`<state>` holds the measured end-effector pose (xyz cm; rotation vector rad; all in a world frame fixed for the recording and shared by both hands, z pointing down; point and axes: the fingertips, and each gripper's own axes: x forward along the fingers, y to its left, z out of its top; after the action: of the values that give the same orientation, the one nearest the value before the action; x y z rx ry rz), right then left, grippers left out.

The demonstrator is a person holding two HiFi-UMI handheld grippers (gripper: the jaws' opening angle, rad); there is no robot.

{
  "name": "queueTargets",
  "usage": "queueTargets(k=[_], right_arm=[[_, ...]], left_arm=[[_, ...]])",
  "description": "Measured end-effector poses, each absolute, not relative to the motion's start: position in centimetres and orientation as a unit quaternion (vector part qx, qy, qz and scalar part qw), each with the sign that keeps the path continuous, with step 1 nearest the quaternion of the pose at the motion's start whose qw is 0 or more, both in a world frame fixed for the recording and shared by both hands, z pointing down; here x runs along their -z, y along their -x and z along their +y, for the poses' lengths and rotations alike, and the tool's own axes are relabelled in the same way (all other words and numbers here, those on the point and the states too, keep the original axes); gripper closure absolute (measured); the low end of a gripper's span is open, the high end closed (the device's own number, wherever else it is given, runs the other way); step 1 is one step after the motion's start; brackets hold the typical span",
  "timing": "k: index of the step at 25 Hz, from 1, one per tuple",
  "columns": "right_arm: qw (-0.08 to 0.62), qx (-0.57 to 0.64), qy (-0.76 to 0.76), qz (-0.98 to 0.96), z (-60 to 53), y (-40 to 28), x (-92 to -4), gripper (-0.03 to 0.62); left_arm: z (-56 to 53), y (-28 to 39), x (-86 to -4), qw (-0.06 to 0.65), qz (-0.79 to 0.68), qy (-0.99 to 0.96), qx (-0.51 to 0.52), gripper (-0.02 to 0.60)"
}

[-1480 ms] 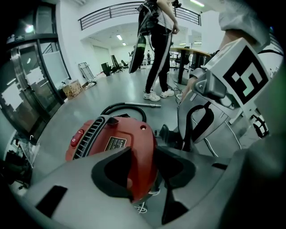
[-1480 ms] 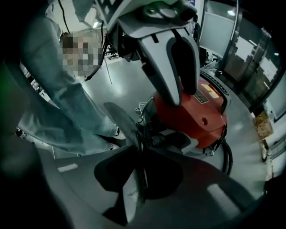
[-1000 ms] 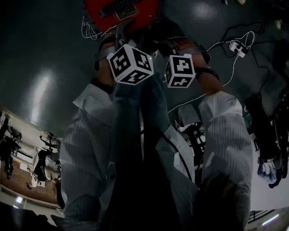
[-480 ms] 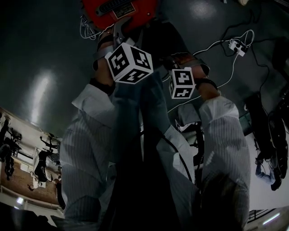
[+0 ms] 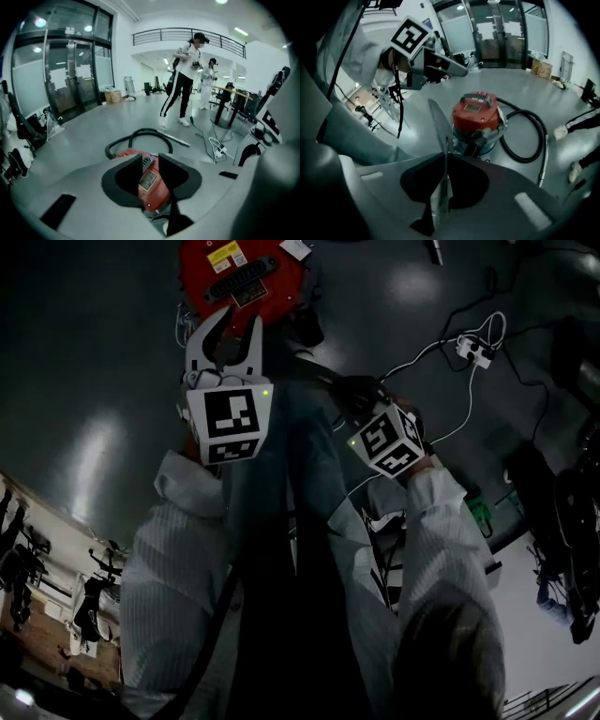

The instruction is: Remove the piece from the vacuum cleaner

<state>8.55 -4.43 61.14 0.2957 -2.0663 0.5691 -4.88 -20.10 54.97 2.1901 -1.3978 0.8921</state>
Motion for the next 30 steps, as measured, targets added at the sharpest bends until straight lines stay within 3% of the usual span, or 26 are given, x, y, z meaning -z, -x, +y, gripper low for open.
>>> queueTargets(k=[3,8,16,23,30], right_arm=[[0.421,-0.238,-0.181,-0.856,-7.6,-6.8,-53.7,0.572],[0.340,-0.238,-0.251,-0.875,-10.6,-2.7,-39.0,0.572],[0.195,-0.187,-0.301,-0.914,-11.3,0.8,-17.6,0.572],[0.095,-0.124,-0.321,-0.934,-11.9,1.7,-6.4,0.572],[0.096,-0.101,-0.328,-0.934,-12.1,1.7,-4.5,0.572]], left_arm=[[-21.3,7.0,-46.2,0.160,-0.530,-0.783,-0.284,0.517],[-20.1,11.8,-29.3,0.137,-0.605,-0.751,-0.226,0.549],[-13.5,12.5,-12.6,0.071,-0.647,-0.733,-0.195,0.551],[-12.6,11.5,-4.4,0.034,-0.660,-0.739,-0.135,0.555],[-13.3,10.9,-2.1,0.033,-0.657,-0.746,-0.102,0.555]])
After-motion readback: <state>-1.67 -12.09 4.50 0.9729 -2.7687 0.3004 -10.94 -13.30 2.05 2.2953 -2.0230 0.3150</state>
